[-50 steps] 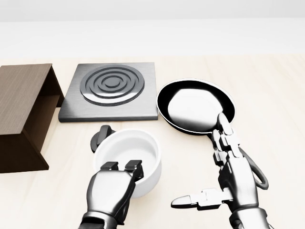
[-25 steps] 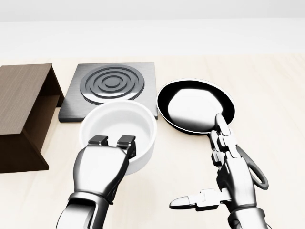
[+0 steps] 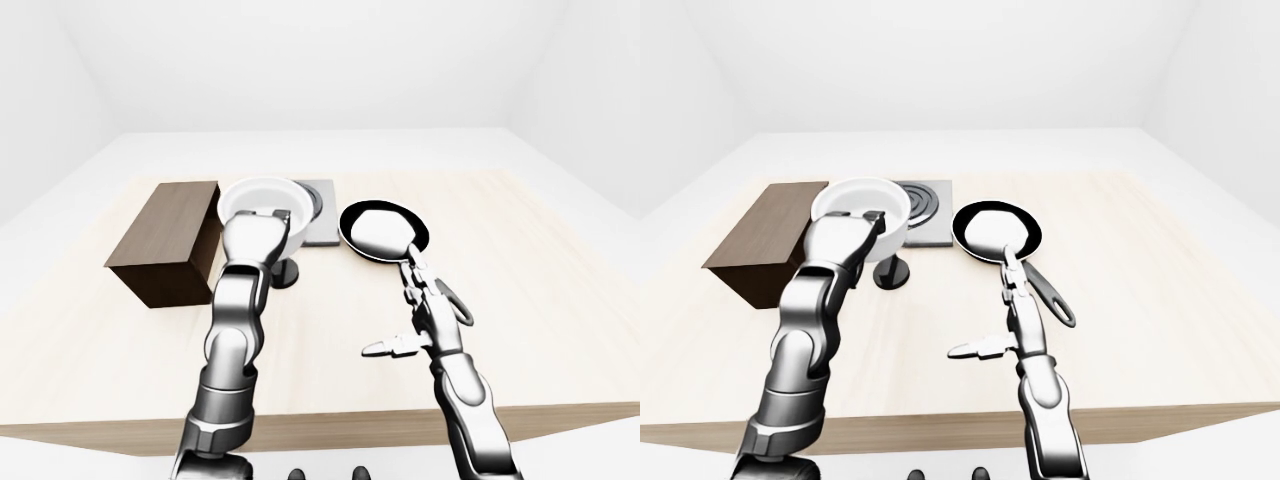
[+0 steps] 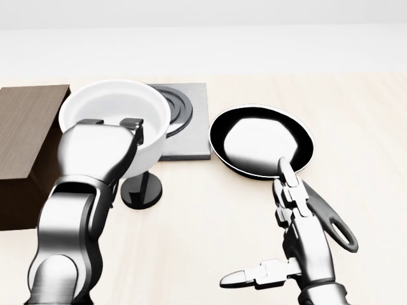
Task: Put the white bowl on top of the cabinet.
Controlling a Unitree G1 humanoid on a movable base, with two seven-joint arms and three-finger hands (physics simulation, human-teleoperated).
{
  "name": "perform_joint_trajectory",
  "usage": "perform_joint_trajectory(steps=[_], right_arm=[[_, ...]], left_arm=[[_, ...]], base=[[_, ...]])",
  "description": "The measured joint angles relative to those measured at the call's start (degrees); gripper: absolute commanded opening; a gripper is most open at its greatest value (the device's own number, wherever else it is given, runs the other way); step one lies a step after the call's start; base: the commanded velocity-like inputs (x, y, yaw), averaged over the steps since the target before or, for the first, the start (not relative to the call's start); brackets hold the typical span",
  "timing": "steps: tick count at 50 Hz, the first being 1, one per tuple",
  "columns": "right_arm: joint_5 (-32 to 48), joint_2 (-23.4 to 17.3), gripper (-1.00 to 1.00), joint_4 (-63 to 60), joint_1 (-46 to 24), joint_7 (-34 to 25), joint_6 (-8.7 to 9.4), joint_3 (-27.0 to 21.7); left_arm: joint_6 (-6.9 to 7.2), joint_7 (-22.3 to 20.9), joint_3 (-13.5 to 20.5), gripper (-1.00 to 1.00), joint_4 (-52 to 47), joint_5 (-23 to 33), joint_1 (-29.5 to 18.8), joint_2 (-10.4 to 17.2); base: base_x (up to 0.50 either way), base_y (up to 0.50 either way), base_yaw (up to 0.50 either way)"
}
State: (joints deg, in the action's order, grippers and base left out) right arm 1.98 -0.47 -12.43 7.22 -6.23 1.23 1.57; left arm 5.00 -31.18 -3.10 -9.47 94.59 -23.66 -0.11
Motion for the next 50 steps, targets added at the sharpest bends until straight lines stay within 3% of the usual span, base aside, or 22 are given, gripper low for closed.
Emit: perform_joint_trajectory(steps=[12,20,35,50], right_arm=[[0.5,0.0,1.00,-0.2,0.8,-0.2,-0.51,0.8],[0.8,0.0,1.00,-0.1,1.3,-0.2,-1.18,1.5],[1.3,0.0,1.00,0.0,2.1,-0.3,-1.99,2.4],[1.7,-0.1,1.00,0.3,2.5,-0.3,-2.51,3.1]], left_arm=[[0.00,-5.2,4.2,-1.00,4.0,-0.1,-10.7,4.9],[-0.01,-6.2,5.9,-1.00,6.8,-1.2,-15.4,7.8],[0.00,-0.4,8.9,-1.00,16.6,-9.5,-22.0,14.9],[0.00,7.1,9.8,-1.00,24.7,-18.4,-23.4,20.0]], base=[[0.00,0.00,0.00],[0.00,0.00,0.00],[0.00,0.00,0.00],[0.00,0.00,0.00]])
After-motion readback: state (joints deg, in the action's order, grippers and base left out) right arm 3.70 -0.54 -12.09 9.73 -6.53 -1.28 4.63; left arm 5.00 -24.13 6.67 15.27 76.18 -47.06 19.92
